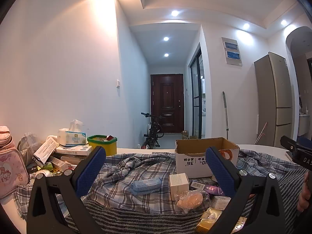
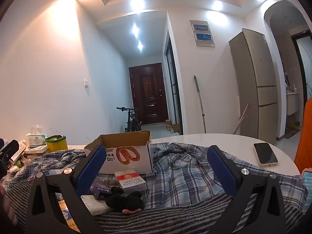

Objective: Organize objects

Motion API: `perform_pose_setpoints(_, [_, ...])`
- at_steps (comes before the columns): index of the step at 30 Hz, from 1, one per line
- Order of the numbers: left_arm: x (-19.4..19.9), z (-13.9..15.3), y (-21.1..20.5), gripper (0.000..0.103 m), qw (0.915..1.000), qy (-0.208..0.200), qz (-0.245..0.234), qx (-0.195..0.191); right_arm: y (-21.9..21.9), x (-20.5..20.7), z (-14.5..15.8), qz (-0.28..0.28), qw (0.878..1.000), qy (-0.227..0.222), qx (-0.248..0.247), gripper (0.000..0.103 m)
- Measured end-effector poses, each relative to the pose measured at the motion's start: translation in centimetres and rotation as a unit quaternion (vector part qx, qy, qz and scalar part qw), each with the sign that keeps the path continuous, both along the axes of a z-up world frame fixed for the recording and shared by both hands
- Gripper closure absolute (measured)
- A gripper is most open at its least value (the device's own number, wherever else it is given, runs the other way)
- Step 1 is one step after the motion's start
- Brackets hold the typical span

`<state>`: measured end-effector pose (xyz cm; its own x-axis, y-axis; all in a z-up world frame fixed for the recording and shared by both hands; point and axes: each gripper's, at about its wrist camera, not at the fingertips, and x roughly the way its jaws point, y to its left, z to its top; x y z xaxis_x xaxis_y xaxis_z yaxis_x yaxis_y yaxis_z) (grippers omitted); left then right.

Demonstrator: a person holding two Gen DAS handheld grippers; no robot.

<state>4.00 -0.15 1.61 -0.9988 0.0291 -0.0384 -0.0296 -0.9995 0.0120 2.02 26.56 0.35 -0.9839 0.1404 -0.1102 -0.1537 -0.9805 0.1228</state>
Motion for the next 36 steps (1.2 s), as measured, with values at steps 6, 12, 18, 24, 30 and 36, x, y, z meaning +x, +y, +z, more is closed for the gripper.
perform_pose_setpoints(6, [-0.2,0.1,0.3,0.000,0.9998,0.001,0.013,-0.013,-0.2,0.1,0.0,0.001,1.000,0.005,0.004,0.000])
perform_pose_setpoints(12, [0.2,-0.1,1.5,0.000,0.9980,0.017,0.041,-0.045,-0.6,1.5,0.2,-0.006,0.999,0.040,0.014,0.000])
perform_pose_setpoints(18, [0.1,-0.4,1.3,0.000,0.9982,0.005,0.053,-0.027,-2.8,1.6,0.4,-0.013,0.996,0.044,0.072,0.000])
perform_pose_setpoints(24, [0.1,-0.3,1.1,0.000,0.9968,0.015,0.073,-0.029,-4.2,0.4,0.1,-0.018,0.993,0.012,0.113,0.000])
perform_pose_setpoints(30, [-0.3,-0.3,1.0,0.000,0.9969,0.012,0.071,-0.030,-4.6,0.0,-0.1,-0.018,0.992,0.001,0.126,0.000])
perform_pose_setpoints(36, [-0.9,-0.3,1.0,0.000,0.9970,0.006,0.071,-0.031,-3.9,0.2,0.0,-0.020,0.994,0.004,0.108,0.000])
